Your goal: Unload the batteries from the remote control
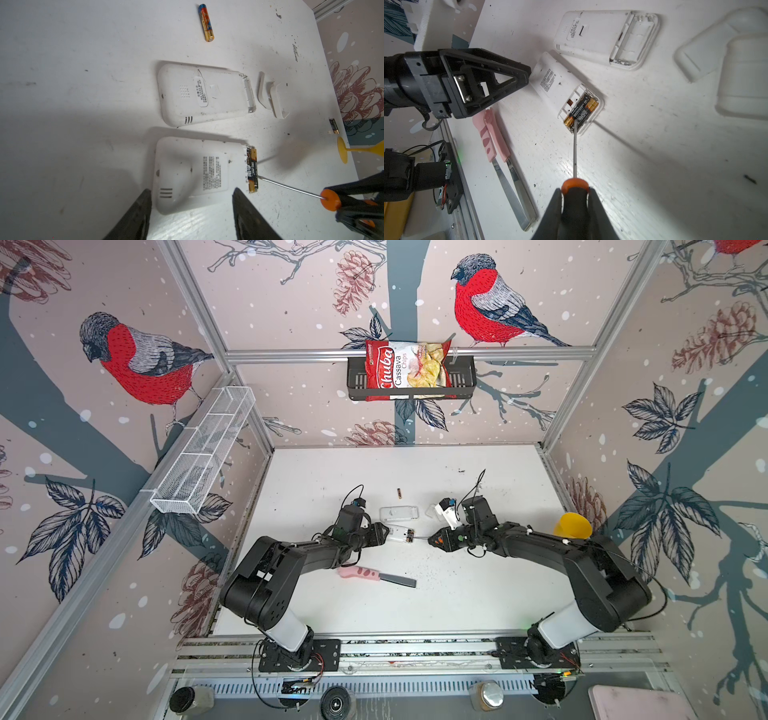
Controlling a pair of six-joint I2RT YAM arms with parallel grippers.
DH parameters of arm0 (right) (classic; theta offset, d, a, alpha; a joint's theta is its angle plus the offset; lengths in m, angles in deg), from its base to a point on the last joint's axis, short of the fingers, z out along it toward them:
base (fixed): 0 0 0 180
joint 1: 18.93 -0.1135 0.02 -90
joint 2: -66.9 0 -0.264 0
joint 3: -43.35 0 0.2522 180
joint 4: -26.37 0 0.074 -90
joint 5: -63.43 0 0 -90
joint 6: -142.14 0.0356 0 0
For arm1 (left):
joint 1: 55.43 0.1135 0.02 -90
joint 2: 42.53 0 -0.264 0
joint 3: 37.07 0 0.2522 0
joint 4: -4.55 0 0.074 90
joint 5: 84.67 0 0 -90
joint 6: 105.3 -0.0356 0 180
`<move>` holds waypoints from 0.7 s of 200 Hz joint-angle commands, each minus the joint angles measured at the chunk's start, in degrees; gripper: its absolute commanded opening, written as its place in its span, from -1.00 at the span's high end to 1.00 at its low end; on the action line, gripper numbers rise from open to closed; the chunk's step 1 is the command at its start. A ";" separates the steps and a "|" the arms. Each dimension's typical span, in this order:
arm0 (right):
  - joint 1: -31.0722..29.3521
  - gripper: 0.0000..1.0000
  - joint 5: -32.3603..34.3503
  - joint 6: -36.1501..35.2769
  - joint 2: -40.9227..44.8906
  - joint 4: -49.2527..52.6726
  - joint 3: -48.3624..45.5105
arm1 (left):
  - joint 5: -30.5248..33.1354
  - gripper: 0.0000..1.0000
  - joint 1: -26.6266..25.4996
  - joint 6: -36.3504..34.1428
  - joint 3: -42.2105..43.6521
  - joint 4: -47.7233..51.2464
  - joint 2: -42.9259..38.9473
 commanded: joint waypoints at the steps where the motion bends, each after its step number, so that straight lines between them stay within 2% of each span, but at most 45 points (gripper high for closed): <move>1: -0.07 1.00 1.85 -1.12 0.02 -0.99 0.56 | -0.88 -0.20 0.12 -0.47 -0.07 -1.48 0.41; 56: 0.76 1.00 3.82 -1.30 2.76 -0.79 0.21 | -0.71 -0.20 0.10 -0.52 -0.12 -1.48 0.63; 140: -1.10 1.00 5.05 -2.93 0.68 0.20 0.28 | -0.96 -0.15 0.12 -0.37 -0.44 -1.64 1.19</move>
